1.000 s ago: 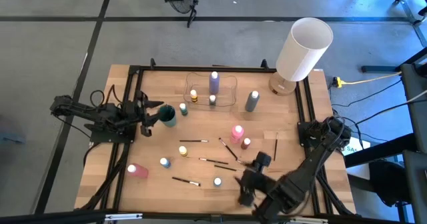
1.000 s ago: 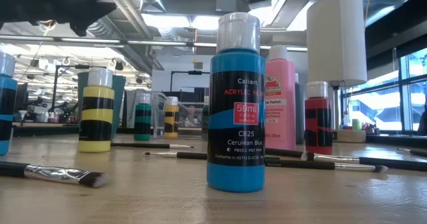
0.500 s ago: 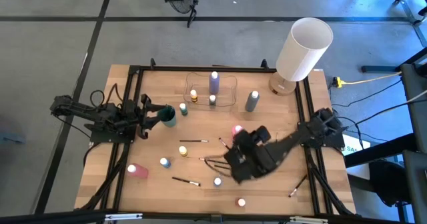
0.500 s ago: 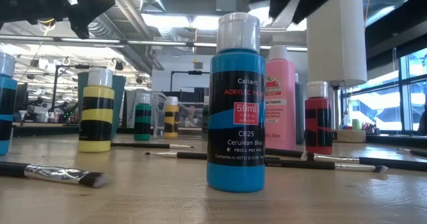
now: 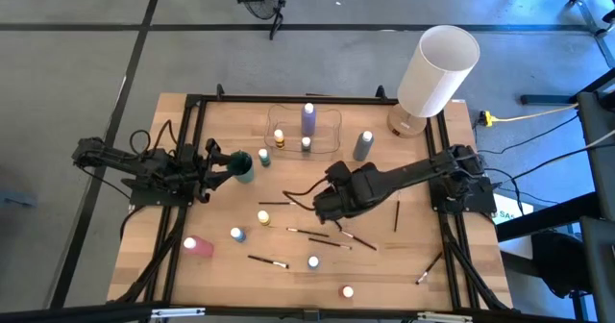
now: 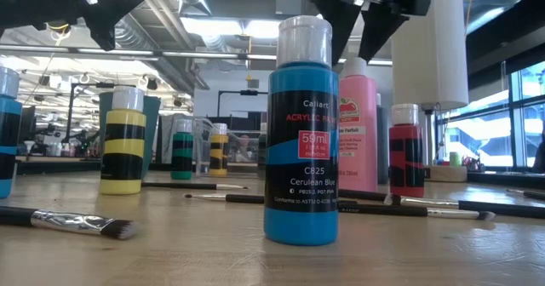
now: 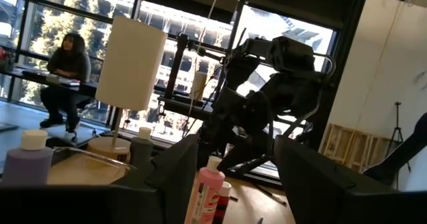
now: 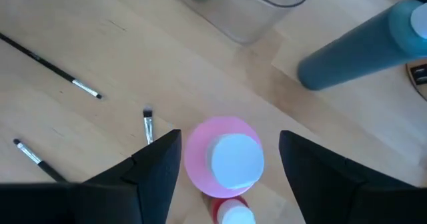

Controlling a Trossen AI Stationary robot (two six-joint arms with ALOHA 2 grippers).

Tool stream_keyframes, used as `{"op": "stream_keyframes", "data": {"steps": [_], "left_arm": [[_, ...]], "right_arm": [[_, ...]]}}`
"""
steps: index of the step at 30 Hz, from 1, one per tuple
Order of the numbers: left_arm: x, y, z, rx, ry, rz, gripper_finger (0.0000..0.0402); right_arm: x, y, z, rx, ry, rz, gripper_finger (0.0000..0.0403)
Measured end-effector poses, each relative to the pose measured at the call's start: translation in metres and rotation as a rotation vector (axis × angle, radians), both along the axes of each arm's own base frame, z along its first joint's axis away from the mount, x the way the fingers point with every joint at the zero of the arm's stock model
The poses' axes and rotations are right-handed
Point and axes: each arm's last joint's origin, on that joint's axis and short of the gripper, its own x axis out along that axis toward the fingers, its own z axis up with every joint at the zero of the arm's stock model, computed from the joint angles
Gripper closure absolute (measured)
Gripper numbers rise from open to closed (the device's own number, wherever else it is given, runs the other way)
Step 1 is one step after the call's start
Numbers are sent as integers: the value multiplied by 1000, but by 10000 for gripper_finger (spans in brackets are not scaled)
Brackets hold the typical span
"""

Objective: Pick & Place Paint Supplies
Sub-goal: Put the pink paint bottle into the transparent bin

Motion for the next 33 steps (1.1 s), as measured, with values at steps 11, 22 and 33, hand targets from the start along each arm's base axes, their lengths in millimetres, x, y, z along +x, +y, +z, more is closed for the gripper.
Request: {"op": "stream_keyframes", "data": {"steps": [11, 22, 33], "left_arm": [[0, 0, 0, 4, -1, -15, 205], [0, -1, 0, 5, -2, -19, 206], [0, -1, 0, 8, -2, -24, 206]], "right_arm": [[-4, 1, -1, 44, 32, -39, 146], [-4, 0, -1, 43, 35, -36, 146], [-3, -1, -7, 15, 47, -8, 146]]}}
